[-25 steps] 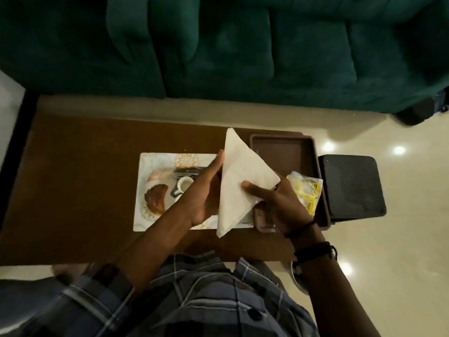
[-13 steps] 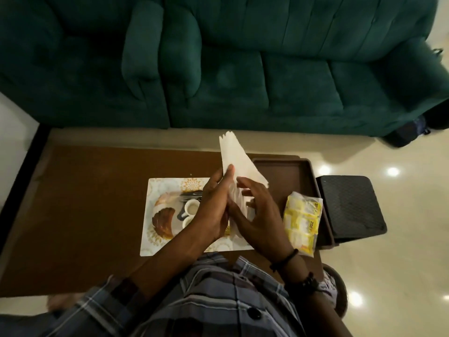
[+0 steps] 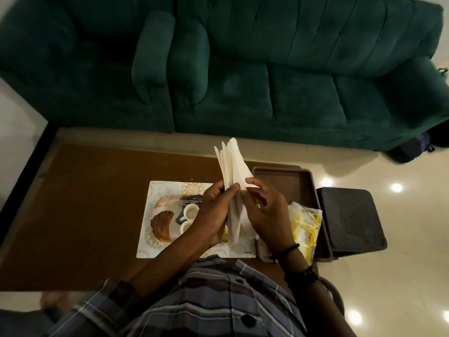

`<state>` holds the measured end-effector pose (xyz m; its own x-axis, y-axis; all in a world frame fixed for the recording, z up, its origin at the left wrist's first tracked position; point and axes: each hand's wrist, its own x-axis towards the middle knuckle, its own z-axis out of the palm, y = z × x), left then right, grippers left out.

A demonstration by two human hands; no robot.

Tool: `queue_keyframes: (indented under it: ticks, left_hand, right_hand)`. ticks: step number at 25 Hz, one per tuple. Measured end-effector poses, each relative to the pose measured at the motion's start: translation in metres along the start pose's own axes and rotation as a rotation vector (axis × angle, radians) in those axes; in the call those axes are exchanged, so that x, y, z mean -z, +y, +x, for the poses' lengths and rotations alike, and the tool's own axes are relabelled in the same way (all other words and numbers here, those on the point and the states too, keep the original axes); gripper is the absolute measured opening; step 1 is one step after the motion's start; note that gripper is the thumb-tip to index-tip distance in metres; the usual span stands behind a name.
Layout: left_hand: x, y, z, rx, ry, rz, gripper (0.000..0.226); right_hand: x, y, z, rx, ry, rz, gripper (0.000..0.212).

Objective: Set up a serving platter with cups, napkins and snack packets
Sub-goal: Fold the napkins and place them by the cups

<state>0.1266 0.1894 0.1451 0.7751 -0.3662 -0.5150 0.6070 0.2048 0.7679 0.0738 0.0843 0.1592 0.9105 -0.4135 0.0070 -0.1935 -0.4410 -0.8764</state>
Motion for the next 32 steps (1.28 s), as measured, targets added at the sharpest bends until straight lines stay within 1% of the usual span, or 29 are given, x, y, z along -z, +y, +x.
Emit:
queue_keyframes:
  ticks: [2, 4, 6, 8, 10, 14, 17, 19, 22, 25, 28, 32]
  left_hand:
    - [-0.005, -0.002, 0.001, -0.005, 0.026, 0.011, 0.019]
    - [-0.01, -0.005, 0.003, -0.006, 0.048, 0.013, 0.017]
    - [-0.015, -0.006, 0.004, -0.017, 0.069, 0.017, 0.021]
    - [-0.019, -0.006, 0.006, -0.029, 0.11, 0.03, 0.025]
    - [-0.022, -0.007, 0.008, -0.034, 0.15, 0.029, 0.023]
    - [-0.038, -0.009, 0.007, -0.07, 0.131, -0.066, 0.018]
    - [-0.046, -0.009, 0.005, -0.06, 0.097, -0.129, 0.016]
    - [-0.049, -0.009, 0.003, -0.012, 0.077, -0.18, 0.022]
    - [-0.051, -0.01, 0.001, -0.01, 0.106, -0.17, 0.024]
    - [-0.054, -0.011, -0.003, -0.087, 0.142, -0.068, 0.021]
    - [-0.054, -0.014, -0.005, -0.146, 0.166, -0.011, 0.023]
    - [-0.049, -0.023, -0.005, -0.242, 0.136, 0.119, 0.019]
  right_hand:
    - [0.001, 0.003, -0.001, 0.037, -0.008, -0.052, 0.035]
    - [0.004, 0.007, 0.0, 0.068, 0.004, -0.105, 0.036]
    - [0.012, 0.011, 0.002, 0.07, 0.062, -0.128, 0.037]
    - [0.023, 0.015, 0.004, 0.084, 0.159, -0.15, 0.045]
    - [0.027, 0.015, 0.004, 0.157, 0.19, -0.192, 0.05]
    - [0.021, 0.014, -0.004, 0.333, 0.073, -0.353, 0.037]
    - [0.025, 0.016, -0.003, 0.363, 0.047, -0.357, 0.029]
    - [0.029, 0.018, -0.003, 0.388, 0.067, -0.342, 0.026]
    - [0.034, 0.016, -0.002, 0.31, 0.094, -0.274, 0.028]
    - [0.038, 0.019, 0.001, 0.238, 0.09, -0.229, 0.02]
    - [0.042, 0.021, 0.001, 0.146, 0.048, -0.173, 0.021]
    - [0.047, 0.021, -0.001, 0.145, 0.016, -0.106, 0.023]
